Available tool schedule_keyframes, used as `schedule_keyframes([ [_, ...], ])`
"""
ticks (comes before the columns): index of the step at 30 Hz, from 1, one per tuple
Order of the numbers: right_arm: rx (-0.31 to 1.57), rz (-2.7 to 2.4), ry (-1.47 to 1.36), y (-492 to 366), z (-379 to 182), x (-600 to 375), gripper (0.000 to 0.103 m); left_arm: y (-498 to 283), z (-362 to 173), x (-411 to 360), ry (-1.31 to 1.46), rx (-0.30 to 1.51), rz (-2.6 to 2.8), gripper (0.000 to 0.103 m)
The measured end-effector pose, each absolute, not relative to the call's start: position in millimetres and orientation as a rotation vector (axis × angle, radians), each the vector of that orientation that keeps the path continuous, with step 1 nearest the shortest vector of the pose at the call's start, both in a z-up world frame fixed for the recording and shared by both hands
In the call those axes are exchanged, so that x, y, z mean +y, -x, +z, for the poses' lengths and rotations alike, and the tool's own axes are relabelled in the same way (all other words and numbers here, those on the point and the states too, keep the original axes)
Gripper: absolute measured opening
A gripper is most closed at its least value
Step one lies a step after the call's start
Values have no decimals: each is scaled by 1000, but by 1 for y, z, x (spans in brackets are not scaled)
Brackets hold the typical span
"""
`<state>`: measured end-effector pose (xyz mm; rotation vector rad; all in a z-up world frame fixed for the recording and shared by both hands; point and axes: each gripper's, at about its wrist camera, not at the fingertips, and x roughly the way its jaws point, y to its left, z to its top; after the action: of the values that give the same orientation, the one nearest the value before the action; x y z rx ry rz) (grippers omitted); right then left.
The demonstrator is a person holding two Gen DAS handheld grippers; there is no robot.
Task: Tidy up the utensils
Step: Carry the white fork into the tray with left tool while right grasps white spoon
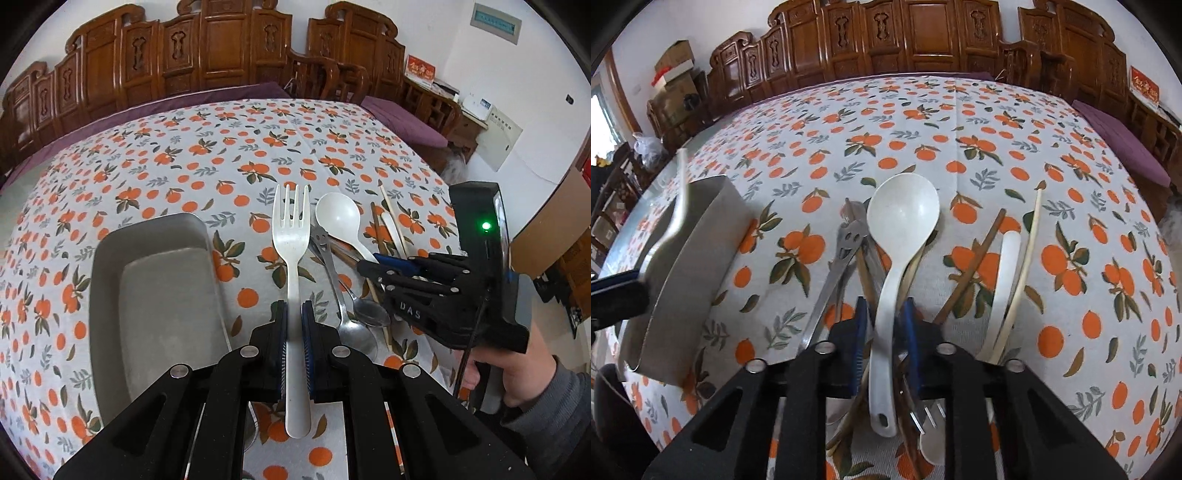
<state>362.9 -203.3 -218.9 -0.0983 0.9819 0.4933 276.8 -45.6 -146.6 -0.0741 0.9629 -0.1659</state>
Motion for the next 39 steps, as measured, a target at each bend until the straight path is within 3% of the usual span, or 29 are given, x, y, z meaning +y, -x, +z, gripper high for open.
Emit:
schedule_keyframes([
  [5,950,479,123,-357,-209,-203,5,-269,-142,-33,76,949,-150,7],
  [19,869,524,115,-333,-165,-196,5,-260,-139,16,97,937,-76,7],
  [39,832,704,97,-278,-133,-139,5,-276,-188,65,83,1058,38,7],
])
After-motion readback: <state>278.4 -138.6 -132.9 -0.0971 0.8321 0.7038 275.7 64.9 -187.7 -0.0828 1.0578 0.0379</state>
